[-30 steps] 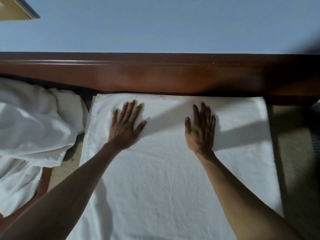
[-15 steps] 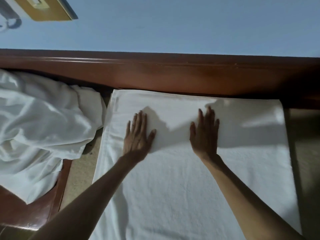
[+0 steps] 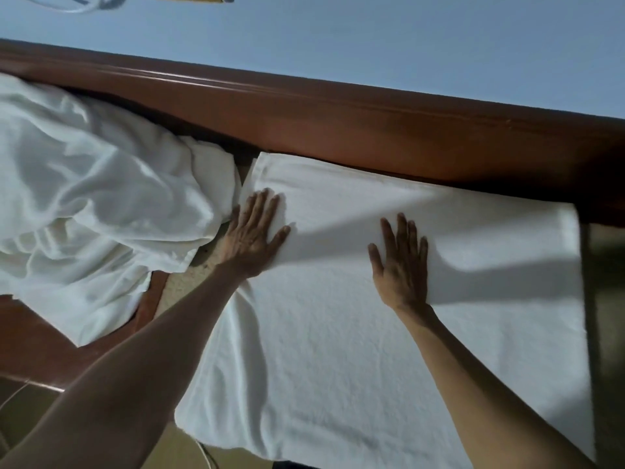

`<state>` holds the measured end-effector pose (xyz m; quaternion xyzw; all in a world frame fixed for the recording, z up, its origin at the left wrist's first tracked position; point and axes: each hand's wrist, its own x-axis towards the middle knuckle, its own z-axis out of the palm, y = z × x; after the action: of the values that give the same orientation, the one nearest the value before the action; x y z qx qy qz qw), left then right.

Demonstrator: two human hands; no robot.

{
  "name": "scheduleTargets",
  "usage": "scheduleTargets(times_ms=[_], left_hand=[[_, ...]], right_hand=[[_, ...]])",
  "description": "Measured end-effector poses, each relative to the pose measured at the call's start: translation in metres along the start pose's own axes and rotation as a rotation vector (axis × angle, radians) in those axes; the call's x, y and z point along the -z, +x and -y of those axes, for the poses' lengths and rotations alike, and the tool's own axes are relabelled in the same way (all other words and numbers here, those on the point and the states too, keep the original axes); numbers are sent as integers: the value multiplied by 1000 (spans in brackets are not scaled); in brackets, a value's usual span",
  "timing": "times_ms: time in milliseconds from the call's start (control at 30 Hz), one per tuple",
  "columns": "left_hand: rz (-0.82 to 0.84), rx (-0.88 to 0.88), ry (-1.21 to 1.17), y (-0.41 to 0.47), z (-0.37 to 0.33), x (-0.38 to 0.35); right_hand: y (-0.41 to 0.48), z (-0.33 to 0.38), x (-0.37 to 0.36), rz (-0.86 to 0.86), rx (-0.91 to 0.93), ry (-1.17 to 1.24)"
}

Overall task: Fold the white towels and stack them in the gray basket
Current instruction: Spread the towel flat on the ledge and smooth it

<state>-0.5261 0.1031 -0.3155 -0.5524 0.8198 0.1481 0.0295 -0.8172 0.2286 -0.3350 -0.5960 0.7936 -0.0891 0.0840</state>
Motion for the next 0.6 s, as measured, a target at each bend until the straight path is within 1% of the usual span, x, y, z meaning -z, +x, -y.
scheduleTargets(times_ms=[100,200,300,400,433,500,567,600], left_hand=[[-18,18,-24,-30,-13,-10],[16,-96,-155,-95,-35,-26],[29,-160,-100,-137,-36,-44],[-11,-177,-20,-129,-13,-38],[-18,-162,-18,-122,-1,-33],[-20,-70,-32,-103,25,-24],[-4,16,-59,-87,41,-17],[10,32,-78,-83,43,-15]], right_hand=[[-13,8,2,0,-63,-12],[-38,21,1,-18,-88,12],[-61,24,-2,-32,-64,11],[-68,13,-1,-41,-19,30],[-68,10,-1,-36,-4,34],[-67,8,-2,-18,5,33],[-68,8,-4,3,-14,21],[-69,9,-6,13,-28,20]])
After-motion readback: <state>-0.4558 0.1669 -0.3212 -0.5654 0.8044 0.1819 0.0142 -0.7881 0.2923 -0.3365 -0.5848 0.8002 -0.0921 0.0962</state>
